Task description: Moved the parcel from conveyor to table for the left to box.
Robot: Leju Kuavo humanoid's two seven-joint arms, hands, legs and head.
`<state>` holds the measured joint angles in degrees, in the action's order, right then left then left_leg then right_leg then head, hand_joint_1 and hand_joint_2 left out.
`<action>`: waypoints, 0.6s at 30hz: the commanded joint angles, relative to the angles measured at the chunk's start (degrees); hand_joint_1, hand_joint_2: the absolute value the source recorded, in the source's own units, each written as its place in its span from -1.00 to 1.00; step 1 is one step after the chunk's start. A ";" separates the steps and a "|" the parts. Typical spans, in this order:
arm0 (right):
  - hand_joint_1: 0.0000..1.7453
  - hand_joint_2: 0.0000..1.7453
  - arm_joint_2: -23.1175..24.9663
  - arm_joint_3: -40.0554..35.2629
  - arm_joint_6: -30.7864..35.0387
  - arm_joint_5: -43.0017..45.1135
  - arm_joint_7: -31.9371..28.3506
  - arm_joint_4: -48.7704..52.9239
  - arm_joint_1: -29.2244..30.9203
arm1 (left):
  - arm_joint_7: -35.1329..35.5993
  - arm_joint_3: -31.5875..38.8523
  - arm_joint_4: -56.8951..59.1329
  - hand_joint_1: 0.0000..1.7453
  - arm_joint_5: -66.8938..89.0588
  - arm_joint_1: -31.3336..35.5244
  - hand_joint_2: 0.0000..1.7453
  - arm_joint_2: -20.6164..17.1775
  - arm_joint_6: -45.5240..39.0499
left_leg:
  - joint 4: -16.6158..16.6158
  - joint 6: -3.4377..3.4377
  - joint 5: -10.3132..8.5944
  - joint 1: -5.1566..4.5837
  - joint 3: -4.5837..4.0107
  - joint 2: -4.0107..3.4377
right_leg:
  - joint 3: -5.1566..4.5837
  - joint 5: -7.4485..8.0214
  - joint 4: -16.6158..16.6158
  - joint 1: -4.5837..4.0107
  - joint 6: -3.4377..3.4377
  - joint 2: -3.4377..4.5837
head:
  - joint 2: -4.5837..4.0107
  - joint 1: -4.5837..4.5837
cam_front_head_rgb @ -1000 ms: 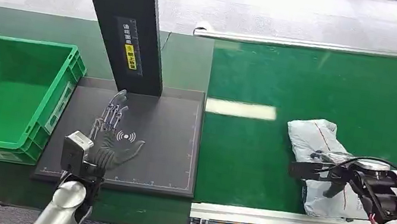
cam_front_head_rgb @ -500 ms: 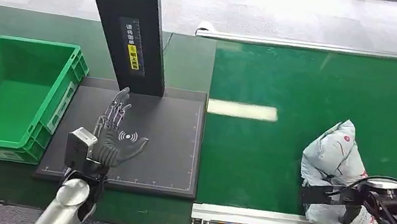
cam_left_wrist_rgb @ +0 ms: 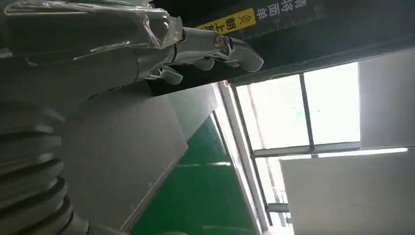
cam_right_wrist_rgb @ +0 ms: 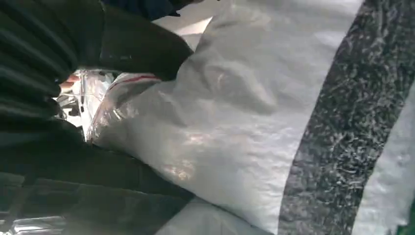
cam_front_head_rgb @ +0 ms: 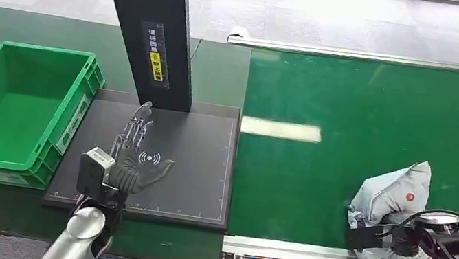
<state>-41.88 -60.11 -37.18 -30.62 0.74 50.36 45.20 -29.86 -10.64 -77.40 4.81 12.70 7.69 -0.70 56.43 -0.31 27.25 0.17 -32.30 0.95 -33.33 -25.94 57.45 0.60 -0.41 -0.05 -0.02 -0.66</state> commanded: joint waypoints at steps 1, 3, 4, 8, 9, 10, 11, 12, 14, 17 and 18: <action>1.00 1.00 2.35 -6.81 1.35 0.43 -0.25 -2.70 1.12 | 0.42 -1.16 2.00 -1.00 -0.32 0.69 1.00 -1.47 -1.06 | -0.18 -0.04 -0.03 0.00 0.17 -0.05 | 0.18 0.04 -0.20 -0.01 0.05 -0.03 | 0.00 0.02; 1.00 1.00 5.39 -7.04 3.07 0.32 -0.77 -5.41 2.98 | 0.42 -0.91 1.36 -1.00 -0.40 0.10 1.00 -1.67 -1.23 | -0.17 -0.04 -0.01 0.00 0.18 -0.22 | 0.15 0.08 -0.17 -0.01 0.05 0.13 | 0.00 0.02; 1.00 1.00 5.57 -7.04 2.91 0.34 -0.72 -5.52 3.17 | 0.42 -0.89 1.34 -1.00 -0.39 0.04 1.00 -1.71 -1.23 | -0.11 -0.03 0.02 0.01 0.15 -0.25 | 0.12 0.06 -0.10 -0.01 0.05 0.19 | 0.00 0.02; 1.00 1.00 8.25 -6.09 7.81 -0.59 0.25 -7.94 6.28 | 0.20 -0.20 0.18 -1.00 -0.50 -0.95 1.00 -1.67 -1.55 | -0.07 -0.03 0.02 0.00 0.07 -0.25 | 0.05 0.05 -0.05 0.00 0.04 0.18 | 0.00 0.00; 1.00 1.00 9.24 -5.65 9.04 -0.73 0.23 -9.28 7.42 | 0.11 0.05 -0.27 -1.00 -0.52 -1.39 1.00 -1.64 -1.65 | -0.12 -0.04 0.02 -0.03 0.11 -0.42 | 0.02 0.08 -0.06 0.03 0.06 0.32 | 0.00 0.02; 1.00 1.00 9.93 -4.21 13.75 -1.37 1.46 -10.23 7.91 | -0.57 0.81 -1.02 -1.00 -0.70 -2.19 1.00 -1.35 -2.30 | -0.13 -0.05 0.02 -0.05 0.12 -0.50 | 0.00 0.10 -0.07 0.04 0.07 0.39 | 0.00 0.02; 1.00 1.00 9.98 -3.87 20.02 -4.85 3.86 -10.31 8.34 | -1.26 2.05 -2.05 -1.00 -1.00 -3.25 1.00 -0.64 -3.54 | -0.08 -0.03 0.05 -0.05 0.07 -0.49 | -0.03 0.07 -0.01 0.04 0.04 0.39 | 0.00 0.02; 1.00 1.00 10.40 -0.99 24.56 -6.24 4.88 -10.20 8.03 | -1.67 2.89 -3.44 -1.00 -1.59 -4.68 1.00 -0.19 -3.78 | -0.10 -0.04 0.05 -0.06 0.08 -0.61 | -0.06 0.10 -0.02 0.05 0.06 0.49 | 0.00 0.02; 1.00 1.00 11.65 1.91 29.54 -7.22 5.52 -9.68 8.34 | -1.98 3.20 -4.49 -1.00 -1.53 -5.98 1.00 -0.23 -3.67 | -0.09 -0.03 0.07 -0.08 0.07 -0.61 | -0.08 0.08 0.01 0.07 0.05 0.50 | 0.00 0.00; 1.00 1.00 14.41 5.10 31.06 -8.82 5.19 -9.83 9.29 | -2.38 3.59 -4.53 -1.00 -1.25 -6.22 1.00 -0.01 -3.38 | -0.08 -0.05 0.08 -0.08 0.02 -0.73 | -0.18 0.08 0.05 0.07 0.07 0.58 | 0.00 0.02; 1.00 1.00 15.13 6.02 33.03 -9.66 4.13 -9.21 9.26 | -2.77 4.15 -4.33 -1.00 0.37 -6.07 1.00 0.33 -5.63 | -0.06 -0.04 0.06 -0.06 -0.04 -0.64 | -0.20 0.07 0.05 0.05 0.05 0.46 | 0.00 0.00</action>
<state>-35.04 -60.35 -8.49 -37.68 5.62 45.03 49.57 -31.82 -9.31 -81.04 3.45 8.50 7.74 -4.29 56.42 -0.30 27.26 0.17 -32.43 0.76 -33.45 -25.93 57.48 0.60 -0.41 0.00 -0.02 -0.66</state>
